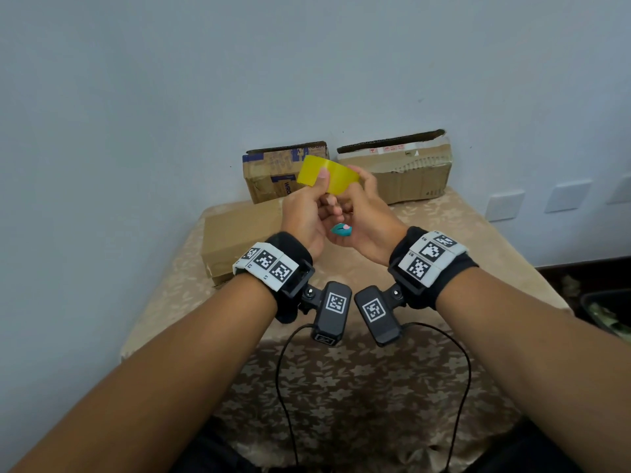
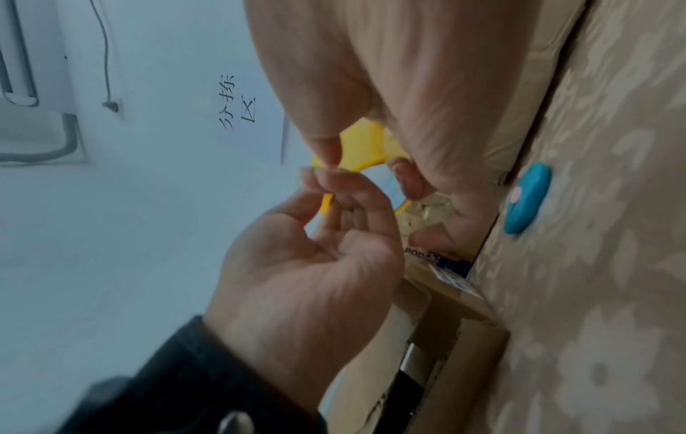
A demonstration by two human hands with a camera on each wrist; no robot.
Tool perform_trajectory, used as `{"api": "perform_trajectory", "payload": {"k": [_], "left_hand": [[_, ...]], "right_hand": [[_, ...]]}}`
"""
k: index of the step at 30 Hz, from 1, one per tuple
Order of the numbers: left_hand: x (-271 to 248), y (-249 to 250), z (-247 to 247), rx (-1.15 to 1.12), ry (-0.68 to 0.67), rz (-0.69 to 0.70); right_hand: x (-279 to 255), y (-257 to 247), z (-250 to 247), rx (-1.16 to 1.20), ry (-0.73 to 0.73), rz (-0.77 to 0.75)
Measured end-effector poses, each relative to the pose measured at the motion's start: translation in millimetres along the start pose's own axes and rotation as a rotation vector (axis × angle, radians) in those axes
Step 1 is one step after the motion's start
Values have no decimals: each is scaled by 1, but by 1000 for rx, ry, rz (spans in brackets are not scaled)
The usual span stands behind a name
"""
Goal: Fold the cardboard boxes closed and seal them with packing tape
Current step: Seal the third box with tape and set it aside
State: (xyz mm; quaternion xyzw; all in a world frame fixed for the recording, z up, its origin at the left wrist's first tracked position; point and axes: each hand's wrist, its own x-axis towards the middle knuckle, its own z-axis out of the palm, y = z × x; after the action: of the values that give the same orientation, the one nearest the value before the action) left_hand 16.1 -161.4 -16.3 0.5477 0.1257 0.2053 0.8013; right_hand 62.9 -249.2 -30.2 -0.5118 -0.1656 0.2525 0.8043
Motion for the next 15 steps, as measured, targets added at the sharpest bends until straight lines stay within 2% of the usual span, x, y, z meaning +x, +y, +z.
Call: {"api": "perform_trajectory", "payload": {"k": [15], "left_hand": [[-2,-5,-2,-14,0,-33]], "right_hand": [[2,4,1,-2,52,-50]]}}
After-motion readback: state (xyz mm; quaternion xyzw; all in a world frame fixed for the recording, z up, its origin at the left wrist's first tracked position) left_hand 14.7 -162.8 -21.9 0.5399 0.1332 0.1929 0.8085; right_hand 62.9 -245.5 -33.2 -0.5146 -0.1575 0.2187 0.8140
